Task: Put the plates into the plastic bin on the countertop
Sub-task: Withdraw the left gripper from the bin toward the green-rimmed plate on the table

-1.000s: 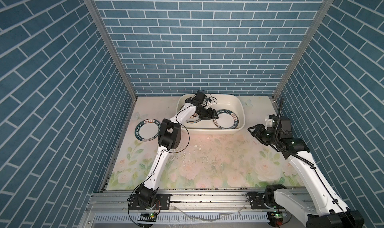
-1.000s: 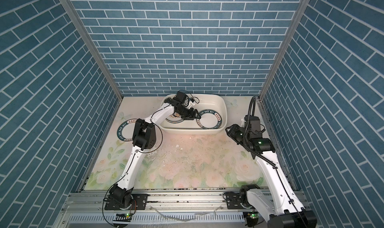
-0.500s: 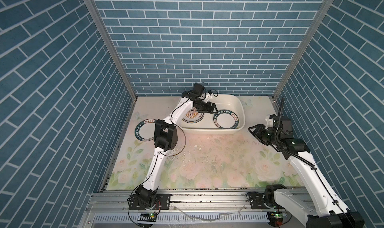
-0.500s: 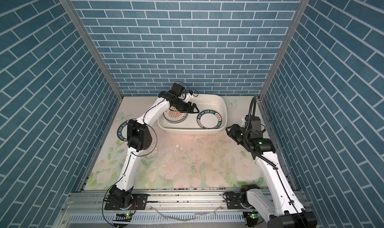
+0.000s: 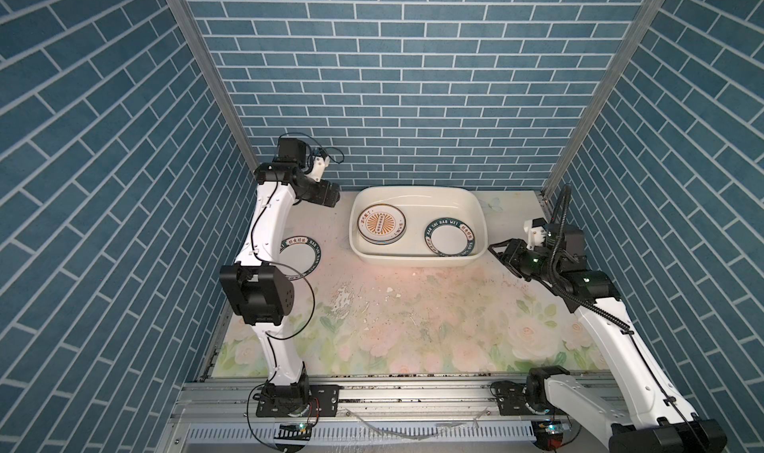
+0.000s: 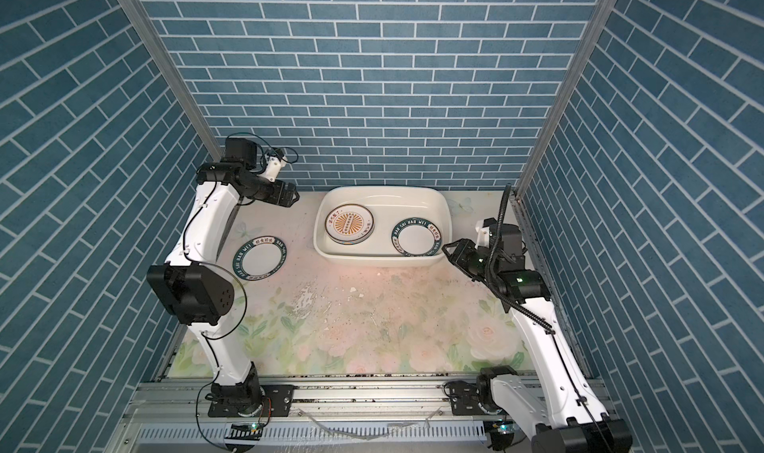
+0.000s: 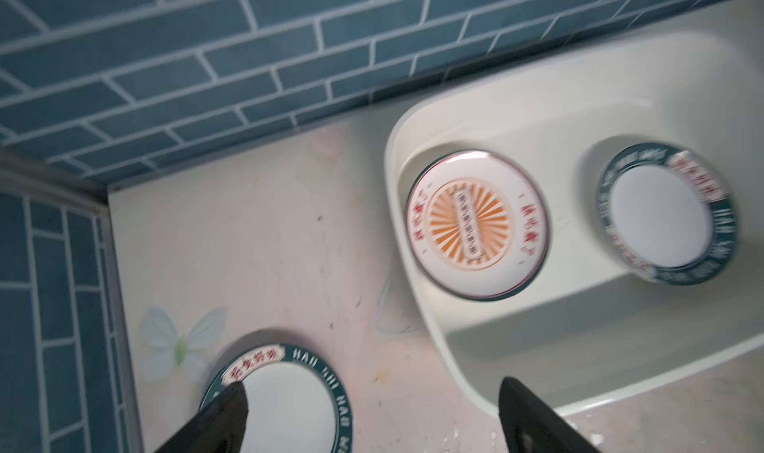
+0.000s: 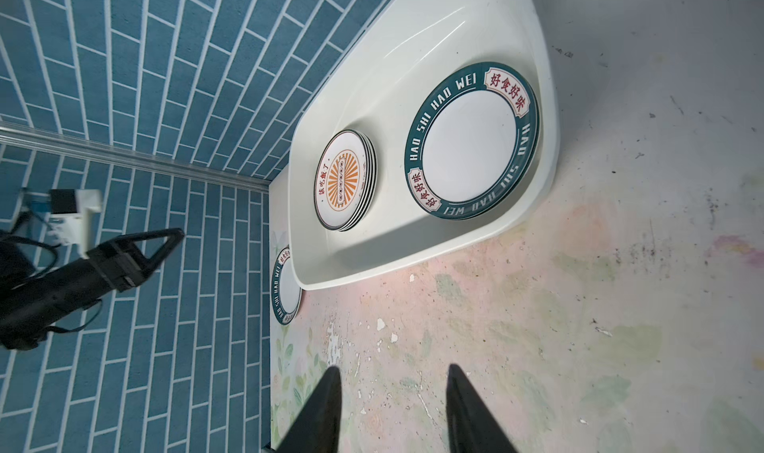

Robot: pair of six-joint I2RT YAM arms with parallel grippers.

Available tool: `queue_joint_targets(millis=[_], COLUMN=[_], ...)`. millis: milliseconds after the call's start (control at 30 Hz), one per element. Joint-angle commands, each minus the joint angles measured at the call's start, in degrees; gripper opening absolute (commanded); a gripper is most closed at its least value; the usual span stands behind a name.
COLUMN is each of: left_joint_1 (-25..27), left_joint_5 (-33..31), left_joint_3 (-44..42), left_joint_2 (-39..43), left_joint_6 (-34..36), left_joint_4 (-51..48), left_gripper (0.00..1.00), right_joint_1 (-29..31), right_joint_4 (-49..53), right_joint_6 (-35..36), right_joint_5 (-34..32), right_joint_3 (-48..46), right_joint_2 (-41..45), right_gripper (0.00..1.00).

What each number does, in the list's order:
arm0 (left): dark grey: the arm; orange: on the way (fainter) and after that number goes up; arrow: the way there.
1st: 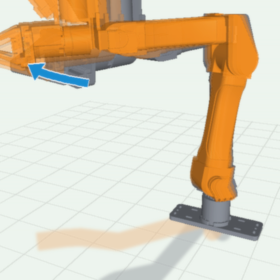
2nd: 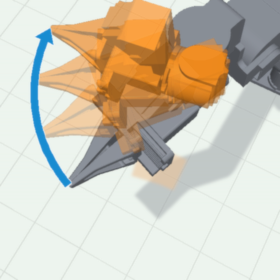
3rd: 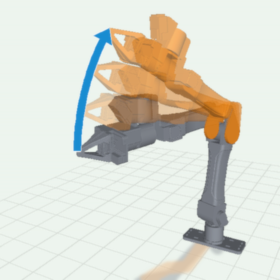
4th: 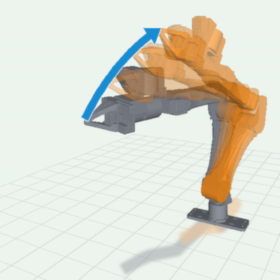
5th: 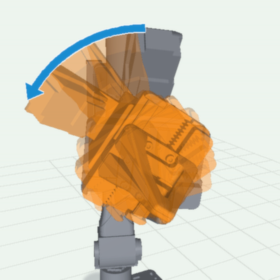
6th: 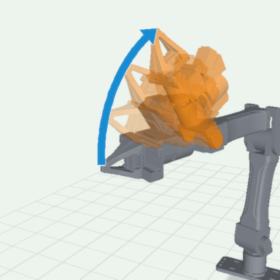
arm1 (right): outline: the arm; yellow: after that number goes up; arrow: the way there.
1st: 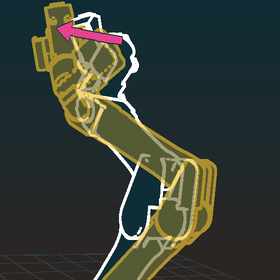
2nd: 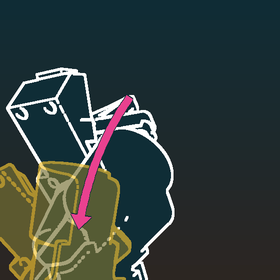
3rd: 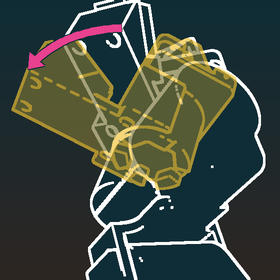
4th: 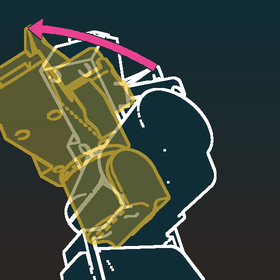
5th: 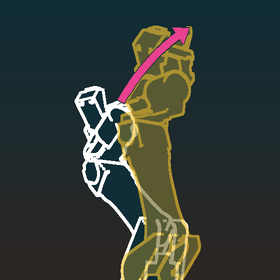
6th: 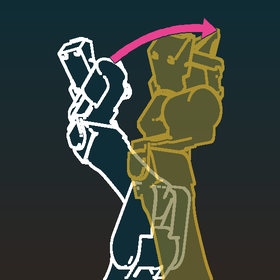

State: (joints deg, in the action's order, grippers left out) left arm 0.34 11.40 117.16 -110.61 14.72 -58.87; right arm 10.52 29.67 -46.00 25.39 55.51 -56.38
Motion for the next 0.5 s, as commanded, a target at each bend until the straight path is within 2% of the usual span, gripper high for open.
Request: queue_joint_targets(millis=[0, 67, 333, 400, 467], left_joint_1=[-1.43, -3.05, -7.55, -8.75, -10.26], left_joint_5=[-8.76, -10.40, -16.37, -15.88, -12.79], left_joint_3=[-6.42, -8.59, -7.89, -7.11, -5.08], left_joint_2=[1.11, 1.18, -4.31, -5.88, -8.13], left_joint_6=[5.56, 5.50, 1.45, 0.43, -0.99], left_joint_4=[-0.72, 0.36, -2.60, -2.89, -4.61], left_gripper=[0.97, 0.98, 1.00, 0.99, 1.00], right_joint_1=[1.02, 1.50, 2.78, 3.43, 4.14], right_joint_4=[0.30, 0.61, 1.26, 1.28, 1.38], right_joint_6=[2.40, 2.49, 1.80, 1.57, 1.26], right_joint_5=[1.73, 1.81, 1.17, 0.75, 0.22], right_joint_3=[1.51, 1.62, 0.98, 0.79, 0.56], right_joint_2=[-0.73, -1.01, -1.01, -1.15, -1.38], right_gripper=[0.42, 0.42, 0.42, 0.42, 0.42])
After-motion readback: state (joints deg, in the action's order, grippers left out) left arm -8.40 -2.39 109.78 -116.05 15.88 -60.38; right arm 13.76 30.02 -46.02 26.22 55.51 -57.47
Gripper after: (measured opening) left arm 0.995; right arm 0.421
